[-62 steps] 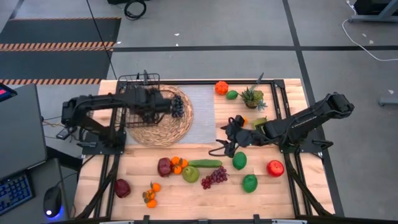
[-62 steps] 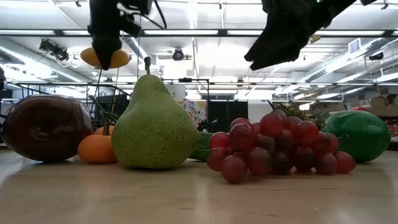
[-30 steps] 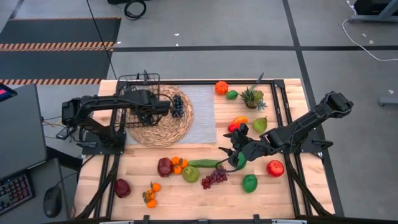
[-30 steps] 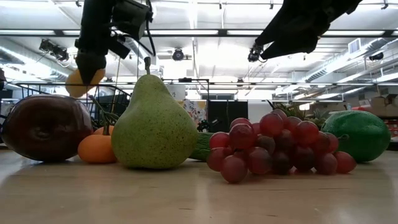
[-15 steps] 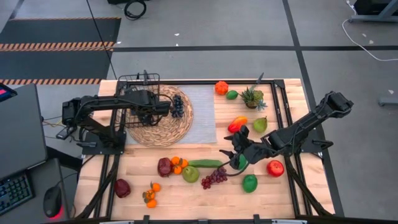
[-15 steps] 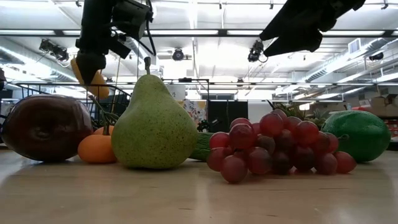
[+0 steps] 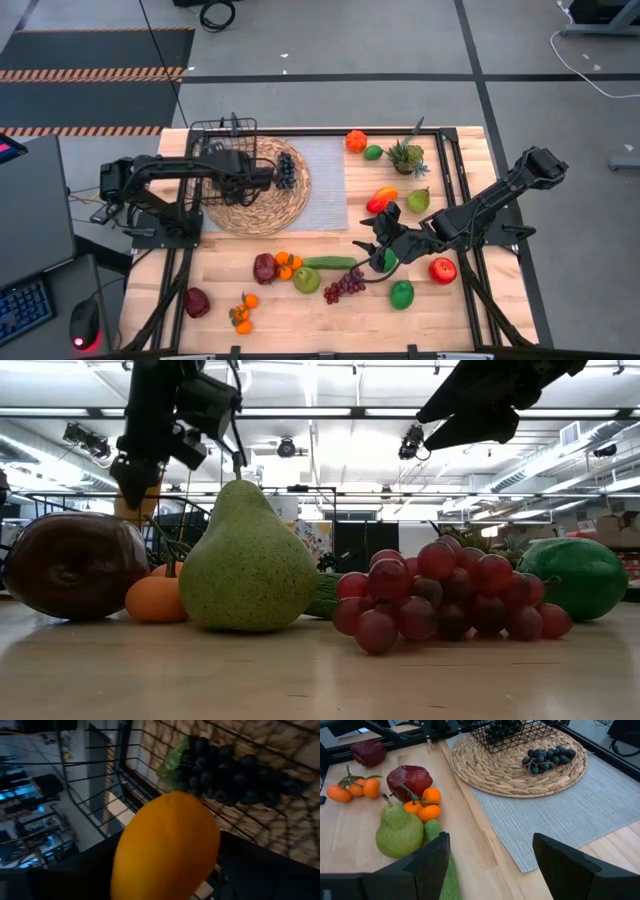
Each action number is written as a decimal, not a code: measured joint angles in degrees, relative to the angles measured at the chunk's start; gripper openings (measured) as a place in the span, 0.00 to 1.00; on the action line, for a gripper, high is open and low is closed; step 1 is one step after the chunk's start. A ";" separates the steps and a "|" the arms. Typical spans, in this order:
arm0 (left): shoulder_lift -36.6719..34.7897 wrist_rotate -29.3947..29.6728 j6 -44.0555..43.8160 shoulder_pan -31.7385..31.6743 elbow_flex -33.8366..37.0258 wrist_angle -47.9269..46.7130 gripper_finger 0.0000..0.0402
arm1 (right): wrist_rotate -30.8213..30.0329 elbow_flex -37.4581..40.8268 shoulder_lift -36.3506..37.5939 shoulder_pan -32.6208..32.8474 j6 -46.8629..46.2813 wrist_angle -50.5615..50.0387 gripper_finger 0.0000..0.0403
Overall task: Build produce basket
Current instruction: Put the yellow mango into the wire basket
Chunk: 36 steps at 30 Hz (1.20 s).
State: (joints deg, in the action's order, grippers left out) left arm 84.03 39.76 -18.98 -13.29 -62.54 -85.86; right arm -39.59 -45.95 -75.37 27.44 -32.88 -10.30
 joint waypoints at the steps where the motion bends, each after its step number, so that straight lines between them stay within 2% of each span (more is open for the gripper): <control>1: 0.00 0.79 -0.64 0.05 0.40 -0.04 0.79 | 0.00 0.00 0.00 0.00 0.00 -0.02 0.71; 6: -0.02 2.51 -1.60 0.05 0.74 0.96 0.79 | -0.02 0.00 0.00 -0.02 0.00 -0.03 0.71; 15: -0.04 2.71 1.06 -0.05 0.70 9.64 0.79 | -1.09 0.00 0.00 -0.02 0.00 -0.09 0.71; 20: -0.04 0.91 2.14 -0.03 0.74 9.86 0.79 | -1.09 0.00 0.00 -0.02 -0.01 -0.14 0.71; 30: -0.04 1.62 3.74 -0.01 0.62 8.73 0.77 | -1.29 0.00 0.00 -0.02 0.00 -0.22 0.71; 33: -0.06 4.05 3.79 -0.01 -2.27 4.76 0.75 | -1.29 0.00 0.00 -0.02 -0.02 -0.22 0.71; 36: -0.08 8.89 2.24 0.03 -6.99 2.34 0.75 | -1.28 0.00 0.00 -0.02 -0.08 -0.24 0.71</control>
State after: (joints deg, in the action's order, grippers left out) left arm 83.95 48.65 -16.74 -13.26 -69.53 -83.52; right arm -40.87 -45.95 -75.37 27.42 -32.96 -10.54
